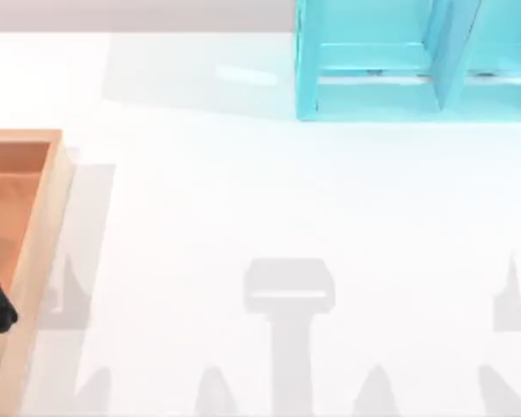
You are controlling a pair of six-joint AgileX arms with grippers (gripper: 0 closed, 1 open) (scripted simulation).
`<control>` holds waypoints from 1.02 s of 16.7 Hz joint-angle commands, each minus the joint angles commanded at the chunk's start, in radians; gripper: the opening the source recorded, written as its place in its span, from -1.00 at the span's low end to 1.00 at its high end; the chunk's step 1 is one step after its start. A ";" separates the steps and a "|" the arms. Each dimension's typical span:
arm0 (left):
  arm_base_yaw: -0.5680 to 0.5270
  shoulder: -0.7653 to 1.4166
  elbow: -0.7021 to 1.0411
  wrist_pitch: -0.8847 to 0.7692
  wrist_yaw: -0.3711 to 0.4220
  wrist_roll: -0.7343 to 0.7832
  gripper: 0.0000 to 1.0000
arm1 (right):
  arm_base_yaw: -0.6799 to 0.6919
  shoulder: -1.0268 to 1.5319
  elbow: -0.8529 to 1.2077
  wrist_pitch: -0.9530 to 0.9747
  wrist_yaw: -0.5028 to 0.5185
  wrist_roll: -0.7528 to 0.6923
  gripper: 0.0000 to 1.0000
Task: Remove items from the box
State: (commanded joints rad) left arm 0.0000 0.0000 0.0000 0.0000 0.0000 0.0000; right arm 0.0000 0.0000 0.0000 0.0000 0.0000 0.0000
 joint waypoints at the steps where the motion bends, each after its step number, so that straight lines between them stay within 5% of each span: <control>1: 0.000 0.000 0.000 0.000 0.000 0.000 1.00 | 0.000 0.000 0.000 0.000 0.000 0.000 1.00; 8: 0.062 0.225 0.201 -0.198 -0.001 0.067 1.00 | 0.000 0.000 0.000 0.000 0.000 0.000 1.00; 17: 0.246 1.038 0.801 -0.784 -0.006 0.263 1.00 | 0.000 0.000 0.000 0.000 0.000 0.000 1.00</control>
State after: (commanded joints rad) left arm 0.2460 1.0379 0.8013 -0.7836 -0.0056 0.2632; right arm 0.0000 0.0000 0.0000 0.0000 0.0000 0.0000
